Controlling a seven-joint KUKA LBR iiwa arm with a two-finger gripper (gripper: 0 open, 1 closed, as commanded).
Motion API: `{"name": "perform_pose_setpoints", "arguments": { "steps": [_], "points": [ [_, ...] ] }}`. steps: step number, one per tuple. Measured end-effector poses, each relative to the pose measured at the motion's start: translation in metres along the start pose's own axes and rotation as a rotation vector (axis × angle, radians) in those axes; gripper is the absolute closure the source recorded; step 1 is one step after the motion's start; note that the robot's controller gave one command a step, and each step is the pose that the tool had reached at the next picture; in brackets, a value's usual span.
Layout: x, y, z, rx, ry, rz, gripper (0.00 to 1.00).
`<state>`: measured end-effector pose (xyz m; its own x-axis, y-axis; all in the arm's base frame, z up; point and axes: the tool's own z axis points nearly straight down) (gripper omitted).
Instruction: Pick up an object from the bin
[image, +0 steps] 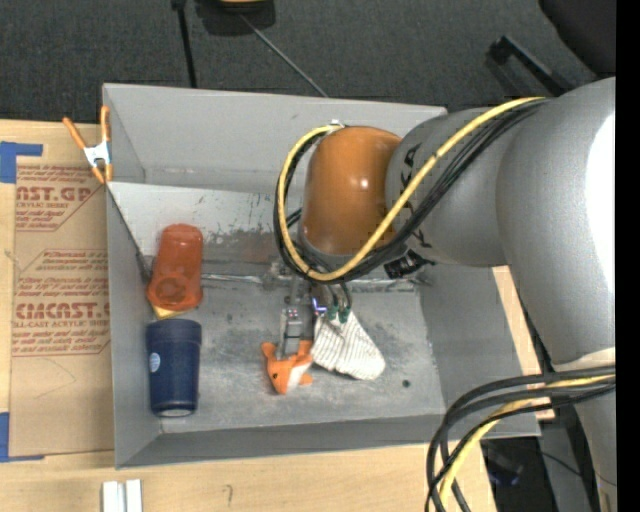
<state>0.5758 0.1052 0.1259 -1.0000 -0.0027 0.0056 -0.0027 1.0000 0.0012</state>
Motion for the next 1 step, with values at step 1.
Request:
{"name": "perform_pose_setpoints", "arguments": {
  "steps": [1],
  "points": [
    [-0.0015, -0.0004, -0.0048, -0.001, -0.007, 0.001, 0.0]
  ]
}}
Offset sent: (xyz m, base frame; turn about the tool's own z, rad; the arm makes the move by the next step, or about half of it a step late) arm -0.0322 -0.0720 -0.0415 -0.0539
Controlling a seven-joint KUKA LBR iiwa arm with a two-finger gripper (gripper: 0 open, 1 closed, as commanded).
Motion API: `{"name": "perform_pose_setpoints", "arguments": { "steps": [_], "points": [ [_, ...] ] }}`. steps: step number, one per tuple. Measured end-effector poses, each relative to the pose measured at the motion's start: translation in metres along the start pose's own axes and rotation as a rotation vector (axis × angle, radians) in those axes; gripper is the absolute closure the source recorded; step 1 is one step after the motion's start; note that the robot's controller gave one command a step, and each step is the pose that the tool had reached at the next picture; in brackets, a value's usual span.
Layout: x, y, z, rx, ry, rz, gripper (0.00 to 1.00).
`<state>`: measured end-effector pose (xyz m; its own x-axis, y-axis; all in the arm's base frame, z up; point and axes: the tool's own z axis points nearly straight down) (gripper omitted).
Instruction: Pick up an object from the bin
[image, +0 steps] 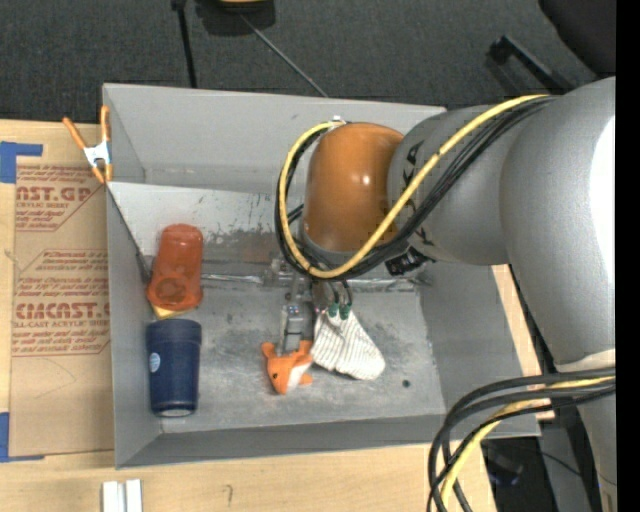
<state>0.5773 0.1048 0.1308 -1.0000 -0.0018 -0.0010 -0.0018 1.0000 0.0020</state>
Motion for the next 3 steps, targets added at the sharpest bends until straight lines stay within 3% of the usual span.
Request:
{"name": "perform_pose_setpoints", "arguments": {
  "steps": [1, 2, 3],
  "points": [
    [0.024, -0.048, 0.032, 0.0, -0.003, -0.044, 0.0],
    [0.014, -0.046, 0.055, 0.0, -0.001, 0.017, 1.0],
    [0.014, -0.046, 0.055, -0.001, -0.001, 0.017, 1.0]
  ]
}}
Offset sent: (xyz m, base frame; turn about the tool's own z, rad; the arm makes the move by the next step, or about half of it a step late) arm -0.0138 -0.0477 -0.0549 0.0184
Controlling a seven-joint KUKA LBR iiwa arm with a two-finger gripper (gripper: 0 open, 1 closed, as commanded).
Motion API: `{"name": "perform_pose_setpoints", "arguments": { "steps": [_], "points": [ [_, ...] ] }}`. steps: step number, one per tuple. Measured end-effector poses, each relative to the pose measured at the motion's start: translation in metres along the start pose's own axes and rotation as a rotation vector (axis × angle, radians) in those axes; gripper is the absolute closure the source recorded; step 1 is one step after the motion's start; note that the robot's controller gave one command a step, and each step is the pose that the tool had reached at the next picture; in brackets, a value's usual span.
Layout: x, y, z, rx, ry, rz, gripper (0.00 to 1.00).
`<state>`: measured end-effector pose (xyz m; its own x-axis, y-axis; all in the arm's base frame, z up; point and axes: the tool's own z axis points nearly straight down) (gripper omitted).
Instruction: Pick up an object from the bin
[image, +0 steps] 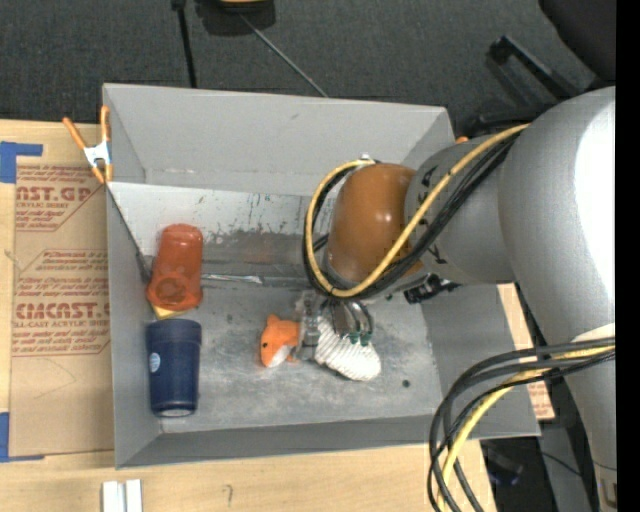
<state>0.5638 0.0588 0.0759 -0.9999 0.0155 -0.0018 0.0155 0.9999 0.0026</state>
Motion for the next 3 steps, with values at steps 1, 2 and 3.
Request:
{"name": "perform_pose_setpoints", "arguments": {
  "steps": [1, 2, 3],
  "points": [
    [0.01, -0.009, -0.122, 0.002, -0.001, -0.041, 1.0],
    [0.01, -0.009, -0.122, 0.002, 0.0, -0.041, 1.0],
    [0.009, -0.007, -0.162, 0.002, 0.008, -0.037, 1.0]
  ]
}}
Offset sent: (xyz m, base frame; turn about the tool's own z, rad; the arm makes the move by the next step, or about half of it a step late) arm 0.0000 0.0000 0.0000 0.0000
